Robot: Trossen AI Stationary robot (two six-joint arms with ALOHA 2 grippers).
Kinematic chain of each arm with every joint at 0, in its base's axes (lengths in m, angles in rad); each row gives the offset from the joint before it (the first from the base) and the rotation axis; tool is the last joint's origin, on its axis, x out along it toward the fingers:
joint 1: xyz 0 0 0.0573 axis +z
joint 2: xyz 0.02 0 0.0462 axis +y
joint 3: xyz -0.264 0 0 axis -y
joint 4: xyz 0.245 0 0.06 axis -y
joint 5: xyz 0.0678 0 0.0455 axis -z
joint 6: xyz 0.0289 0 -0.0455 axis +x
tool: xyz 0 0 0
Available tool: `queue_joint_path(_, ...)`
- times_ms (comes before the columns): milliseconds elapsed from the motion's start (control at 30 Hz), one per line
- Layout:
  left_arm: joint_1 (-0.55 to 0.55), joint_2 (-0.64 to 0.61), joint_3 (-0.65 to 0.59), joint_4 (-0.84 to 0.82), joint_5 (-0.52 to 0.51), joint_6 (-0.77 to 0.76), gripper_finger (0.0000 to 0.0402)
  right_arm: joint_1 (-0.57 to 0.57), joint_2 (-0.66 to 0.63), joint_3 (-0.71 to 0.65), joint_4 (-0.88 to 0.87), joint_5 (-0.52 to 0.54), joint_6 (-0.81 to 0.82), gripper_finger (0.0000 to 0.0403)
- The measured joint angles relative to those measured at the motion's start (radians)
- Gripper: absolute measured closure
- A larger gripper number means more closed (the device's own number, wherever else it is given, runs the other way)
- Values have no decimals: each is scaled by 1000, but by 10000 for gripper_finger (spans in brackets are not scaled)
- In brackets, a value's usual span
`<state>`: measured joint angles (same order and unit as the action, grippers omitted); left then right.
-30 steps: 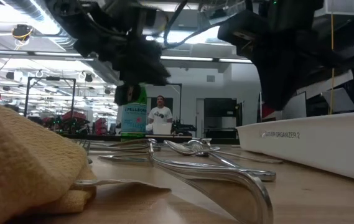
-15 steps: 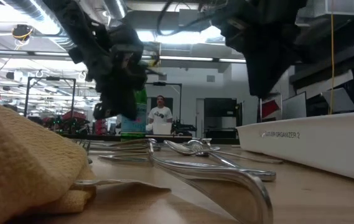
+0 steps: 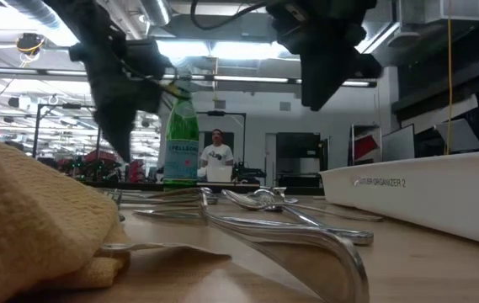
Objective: Sort silverware
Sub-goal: Stack the silver spoon into the white utensil tray with the other silver spoon
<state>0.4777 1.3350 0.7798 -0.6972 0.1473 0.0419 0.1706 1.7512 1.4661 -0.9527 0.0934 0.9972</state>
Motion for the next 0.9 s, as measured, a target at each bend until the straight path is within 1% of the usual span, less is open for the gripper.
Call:
queue_joint_path(100,16,-25,0,-92,-79,103,361,-16,0,0,-1,0,-15,331)
queue_joint_path(200,23,-24,0,-145,-137,142,356,-24,0,0,3,0,-33,331)
queue_joint_path(300,30,-17,-13,-159,-172,175,337,-24,0,0,9,1,-38,331)
queue_joint_path(467,37,-17,-57,-149,-180,242,288,-22,0,0,9,0,-38,331)
queue_joint_path(567,37,-17,-77,-127,-208,278,269,-22,0,0,9,1,-38,331)
queue_joint_path(667,37,-17,-97,-75,-236,308,262,-22,0,0,10,2,-38,331)
queue_joint_path(800,37,-17,-128,-2,-254,342,261,-22,0,0,10,2,-38,331)
queue_joint_path(900,39,-17,-141,18,-270,361,261,-22,0,0,11,3,-38,331)
